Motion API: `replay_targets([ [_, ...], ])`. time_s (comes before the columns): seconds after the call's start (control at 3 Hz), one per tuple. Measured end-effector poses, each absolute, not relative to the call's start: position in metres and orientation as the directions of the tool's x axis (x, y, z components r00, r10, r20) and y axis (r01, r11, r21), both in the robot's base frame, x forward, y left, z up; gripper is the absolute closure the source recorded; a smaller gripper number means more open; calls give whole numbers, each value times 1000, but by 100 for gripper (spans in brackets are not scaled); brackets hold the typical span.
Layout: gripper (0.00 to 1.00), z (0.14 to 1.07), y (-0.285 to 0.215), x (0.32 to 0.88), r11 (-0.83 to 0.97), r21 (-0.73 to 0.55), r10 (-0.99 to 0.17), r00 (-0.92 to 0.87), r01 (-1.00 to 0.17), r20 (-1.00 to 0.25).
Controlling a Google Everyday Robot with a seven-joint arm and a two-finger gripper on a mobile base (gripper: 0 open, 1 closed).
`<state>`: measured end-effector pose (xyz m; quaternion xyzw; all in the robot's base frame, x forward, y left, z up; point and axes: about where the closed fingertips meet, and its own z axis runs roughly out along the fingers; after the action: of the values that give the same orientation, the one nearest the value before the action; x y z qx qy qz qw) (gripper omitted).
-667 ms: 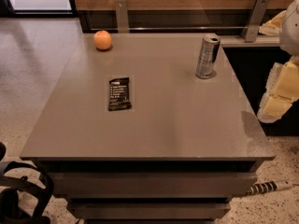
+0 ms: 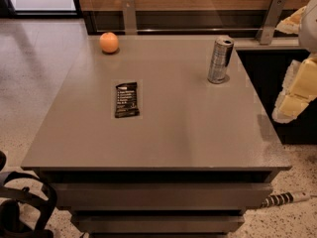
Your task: Move redbull can near orange
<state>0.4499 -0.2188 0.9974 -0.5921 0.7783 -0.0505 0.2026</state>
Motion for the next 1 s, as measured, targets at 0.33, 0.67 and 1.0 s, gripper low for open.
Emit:
replay_targets([
  [0.33,0,1000,-245,469,378,-325,-902,-266,-867,-340],
  [0.67,0,993,-273,518,534,-284,-746,-286,-796,-601],
  [1.0,0,987,-278,563,608,-214,-565,-228,-765,-793],
])
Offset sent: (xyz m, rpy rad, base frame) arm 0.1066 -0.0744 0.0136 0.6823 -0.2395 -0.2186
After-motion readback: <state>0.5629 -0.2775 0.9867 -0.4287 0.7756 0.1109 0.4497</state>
